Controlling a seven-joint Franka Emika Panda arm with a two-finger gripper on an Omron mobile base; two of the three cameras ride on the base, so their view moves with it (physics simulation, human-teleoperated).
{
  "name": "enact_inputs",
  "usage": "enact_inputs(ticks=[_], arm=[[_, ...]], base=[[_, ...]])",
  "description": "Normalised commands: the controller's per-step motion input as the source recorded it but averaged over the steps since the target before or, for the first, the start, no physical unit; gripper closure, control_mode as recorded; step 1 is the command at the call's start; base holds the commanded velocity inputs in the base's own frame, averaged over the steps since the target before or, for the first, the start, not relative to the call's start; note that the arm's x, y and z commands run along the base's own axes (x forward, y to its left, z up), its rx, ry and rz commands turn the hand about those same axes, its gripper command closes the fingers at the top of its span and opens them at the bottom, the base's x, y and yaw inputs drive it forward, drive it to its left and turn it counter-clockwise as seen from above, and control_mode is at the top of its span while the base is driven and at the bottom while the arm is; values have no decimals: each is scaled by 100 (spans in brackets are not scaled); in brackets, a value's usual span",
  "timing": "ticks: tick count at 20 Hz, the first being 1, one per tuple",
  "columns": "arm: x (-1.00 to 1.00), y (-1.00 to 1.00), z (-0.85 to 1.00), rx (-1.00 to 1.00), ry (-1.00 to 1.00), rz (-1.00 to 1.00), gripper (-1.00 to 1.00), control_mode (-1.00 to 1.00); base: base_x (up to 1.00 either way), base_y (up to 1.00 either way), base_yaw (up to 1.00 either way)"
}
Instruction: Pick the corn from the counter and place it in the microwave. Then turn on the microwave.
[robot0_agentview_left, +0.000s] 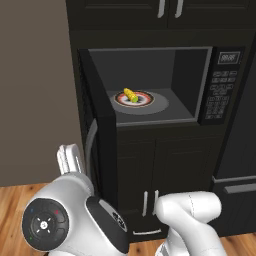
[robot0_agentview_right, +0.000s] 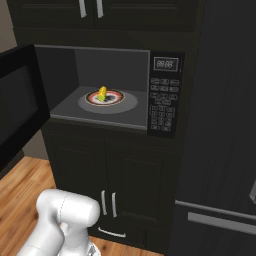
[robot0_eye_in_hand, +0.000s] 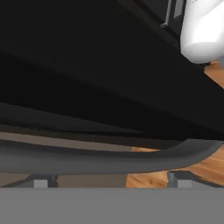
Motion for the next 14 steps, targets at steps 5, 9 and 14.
enact_inputs(ticks=[5, 9, 14], arm=[[-9, -17, 9, 0, 0, -2, -100, -100], [-6, -27, 10, 0, 0, 0, -100, -100], [-1, -30, 10, 0, 0, 0, -100, -100]], base=[[0, 0, 0], [0, 0, 0], [0, 0, 0]])
